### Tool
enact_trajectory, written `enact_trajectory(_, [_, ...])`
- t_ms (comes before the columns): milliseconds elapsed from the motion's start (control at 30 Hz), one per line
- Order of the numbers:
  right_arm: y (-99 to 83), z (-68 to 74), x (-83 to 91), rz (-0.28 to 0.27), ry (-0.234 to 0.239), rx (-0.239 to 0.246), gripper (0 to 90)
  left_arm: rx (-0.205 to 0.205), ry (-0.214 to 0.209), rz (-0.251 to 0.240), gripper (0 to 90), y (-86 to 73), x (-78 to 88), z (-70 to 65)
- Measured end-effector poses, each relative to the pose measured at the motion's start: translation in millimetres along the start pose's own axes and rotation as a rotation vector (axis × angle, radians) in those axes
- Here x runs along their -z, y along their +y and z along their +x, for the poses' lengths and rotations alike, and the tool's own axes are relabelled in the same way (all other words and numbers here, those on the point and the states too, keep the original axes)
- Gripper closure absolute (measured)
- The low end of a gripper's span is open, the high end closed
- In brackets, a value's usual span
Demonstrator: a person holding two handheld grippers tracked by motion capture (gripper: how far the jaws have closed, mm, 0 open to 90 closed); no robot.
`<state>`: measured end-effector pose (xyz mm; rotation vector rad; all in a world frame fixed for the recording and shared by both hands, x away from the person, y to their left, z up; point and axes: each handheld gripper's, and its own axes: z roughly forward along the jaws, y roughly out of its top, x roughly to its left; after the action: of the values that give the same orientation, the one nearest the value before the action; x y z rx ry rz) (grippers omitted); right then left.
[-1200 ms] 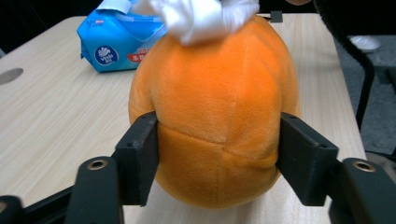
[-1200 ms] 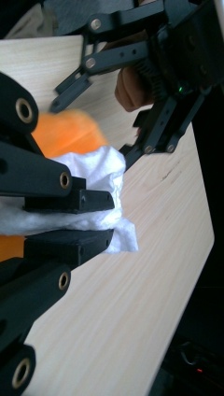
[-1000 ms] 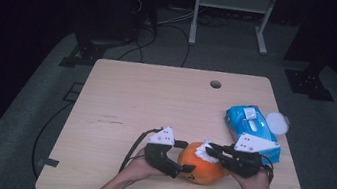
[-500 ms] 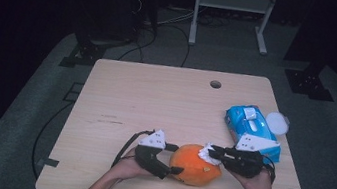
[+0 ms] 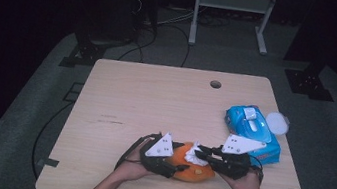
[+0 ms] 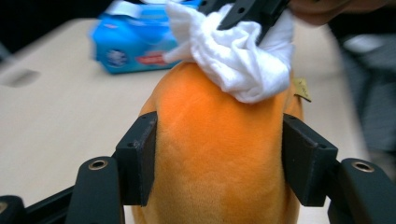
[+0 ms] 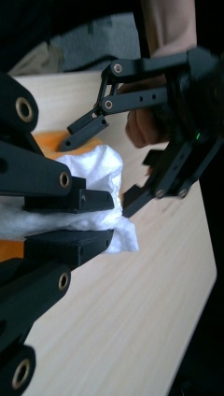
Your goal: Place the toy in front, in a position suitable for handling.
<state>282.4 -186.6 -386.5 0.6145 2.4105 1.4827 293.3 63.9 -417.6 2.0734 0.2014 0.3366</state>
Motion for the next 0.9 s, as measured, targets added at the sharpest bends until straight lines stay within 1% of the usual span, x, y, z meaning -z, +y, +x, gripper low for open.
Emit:
enact_trajectory(33, [0.0,-0.6,-0.1,0.001,-0.008,0.002,79.4,-0.015,0.022,0.014,35.8,1.6,0.1,0.8])
enact_trajectory(67, [-0.7,-1.7,-0.8,0.005,-0.010,0.005,79.4,-0.020,0.016,0.036,35.3,0.1,-1.0,3.7])
enact_trajectory(100, [-0.7,-1.7,-0.8,0.005,-0.010,0.005,79.4,-0.020,0.016,0.036,34.6,0.1,-1.0,3.7])
enact_trajectory(167, [-7.9,-7.6,-4.3,0.030,-0.021,0.007,79.4,0.003,0.003,0.044,33.4,-7.5,-2.4,7.5])
enact_trajectory(200, [-14.7,-14.4,-4.1,0.035,-0.017,-0.019,79.5,0.027,-0.010,0.038,32.1,-11.0,-1.3,10.3])
enact_trajectory(233, [-17.1,-17.2,-3.1,0.034,-0.019,-0.031,79.6,0.061,-0.025,0.035,31.4,-16.3,2.0,15.4])
enact_trajectory(267, [-19.5,-20.0,-0.9,0.043,-0.036,-0.038,79.9,0.087,-0.043,0.032,30.0,-19.2,3.8,18.3])
enact_trajectory(300, [-19.5,-20.0,-0.9,0.043,-0.036,-0.038,79.9,0.087,-0.043,0.032,27.5,-19.2,3.8,18.3])
enact_trajectory(333, [-24.5,-23.0,3.2,0.055,-0.052,-0.052,80.2,0.157,-0.094,0.011,22.8,-21.7,6.2,23.1])
enact_trajectory(367, [-24.5,-23.0,3.2,0.055,-0.052,-0.052,80.2,0.157,-0.094,0.011,19.7,-21.7,6.2,23.1])
enact_trajectory(400, [-26.0,-20.2,2.5,0.050,-0.045,-0.055,80.4,0.236,-0.118,-0.031,16.1,-20.0,6.2,27.1])
enact_trajectory(433, [-25.1,-18.2,1.3,0.048,-0.042,-0.051,80.5,0.249,-0.123,-0.033,15.8,-18.8,4.8,27.3])
enact_trajectory(467, [-23.1,-15.6,-0.6,0.043,-0.035,-0.048,80.8,0.232,-0.119,-0.022,15.9,-18.1,3.4,26.5])
enact_trajectory(533, [-17.9,-10.7,-4.9,0.044,-0.038,-0.018,80.9,0.230,-0.116,-0.024,18.6,-18.6,2.2,25.2])
enact_trajectory(567, [-16.8,-10.1,-5.6,0.046,-0.042,-0.014,80.9,0.229,-0.100,-0.027,20.0,-20.2,1.9,24.1])
enact_trajectory(600, [-15.8,-10.5,-6.3,0.043,-0.039,-0.016,80.8,0.229,-0.100,-0.027,21.2,-20.2,1.9,24.1])
enact_trajectory(633, [-15.8,-10.5,-6.3,0.043,-0.039,-0.016,80.8,0.214,-0.096,-0.025,21.2,-20.2,1.9,23.2])
enact_trajectory(667, [-14.6,-11.2,-7.2,0.047,-0.014,-0.030,79.4,0.205,-0.096,-0.021,21.3,-19.5,1.7,22.0])
enact_trajectory(700, [-13.8,-10.5,-6.9,0.048,-0.006,-0.028,77.5,0.182,-0.092,-0.021,21.3,-18.4,1.1,19.4])
enact_trajectory(733, [-13.2,-10.4,-6.8,0.046,0.004,-0.028,75.8,0.168,-0.091,-0.016,21.3,-17.6,0.7,17.8])
enact_trajectory(767, [-13.2,-10.4,-6.8,0.046,0.004,-0.028,75.8,0.168,-0.091,-0.016,21.3,-17.6,0.7,17.8])
enact_trajectory(800, [-9.5,-9.2,-6.4,0.068,0.035,-0.025,69.5,0.152,-0.090,-0.011,21.4,-16.6,0.3,16.4])
enact_trajectory(833, [-7.6,-8.0,-5.8,0.073,0.035,-0.016,66.9,0.140,-0.085,-0.005,21.5,-14.7,0.3,14.5])
enact_trajectory(900, [-4.2,-5.5,-5.3,0.089,0.056,-0.010,60.9,0.136,-0.084,-0.003,22.0,-14.0,0.4,13.9])
